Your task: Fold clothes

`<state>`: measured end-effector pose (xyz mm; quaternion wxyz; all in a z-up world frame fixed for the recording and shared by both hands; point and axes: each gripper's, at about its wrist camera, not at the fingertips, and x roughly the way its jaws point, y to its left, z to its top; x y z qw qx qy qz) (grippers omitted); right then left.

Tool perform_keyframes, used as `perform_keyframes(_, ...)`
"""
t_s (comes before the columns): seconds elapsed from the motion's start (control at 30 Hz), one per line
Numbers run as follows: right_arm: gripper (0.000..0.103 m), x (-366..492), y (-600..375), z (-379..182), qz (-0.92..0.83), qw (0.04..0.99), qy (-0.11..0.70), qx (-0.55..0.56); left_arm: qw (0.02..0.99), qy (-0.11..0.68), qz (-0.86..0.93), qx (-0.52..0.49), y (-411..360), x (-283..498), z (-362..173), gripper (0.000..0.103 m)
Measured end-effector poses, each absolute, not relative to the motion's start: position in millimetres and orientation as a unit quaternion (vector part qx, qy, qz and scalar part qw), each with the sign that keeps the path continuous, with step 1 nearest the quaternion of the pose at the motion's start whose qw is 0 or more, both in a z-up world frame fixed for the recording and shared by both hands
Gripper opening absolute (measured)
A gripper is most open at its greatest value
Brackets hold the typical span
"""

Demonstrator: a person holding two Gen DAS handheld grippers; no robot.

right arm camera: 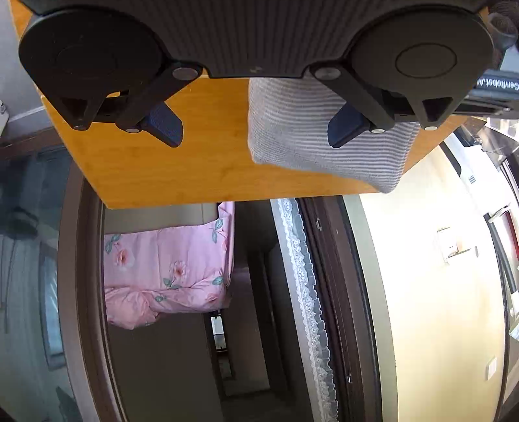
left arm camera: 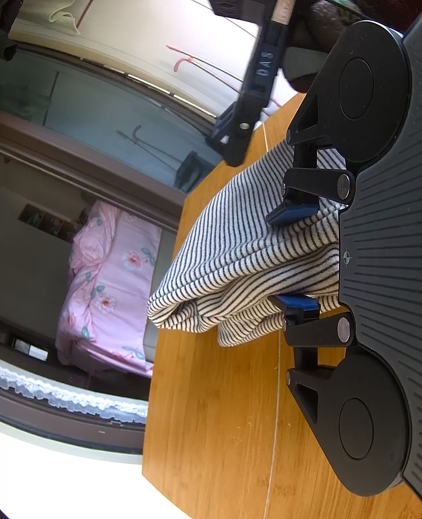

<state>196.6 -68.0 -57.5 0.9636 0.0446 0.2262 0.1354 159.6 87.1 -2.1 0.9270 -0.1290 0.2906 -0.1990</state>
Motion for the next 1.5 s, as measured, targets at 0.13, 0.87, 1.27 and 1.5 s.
perform_keyframes(0.13,0.097,239,-48,-64,0.140,0.951,0.275,-0.022,0.926,0.292,-0.201,-0.132,89,161,-3,0.052)
perform_keyframes(0.87,0.103,181,-106,-98,0.124,0.960,0.231,0.102,0.919,0.300,-0.225,-0.125,82,148,8,0.053)
perform_keyframes(1.27,0.103,182,-102,-97,0.125,0.958,0.241,0.087,0.918,0.307,-0.221,-0.123,84,147,3,0.048)
perform_keyframes(1.5,0.103,182,-100,-96,0.119,0.960,0.240,0.084,0.941,0.222,-0.226,-0.121,93,136,49,0.053)
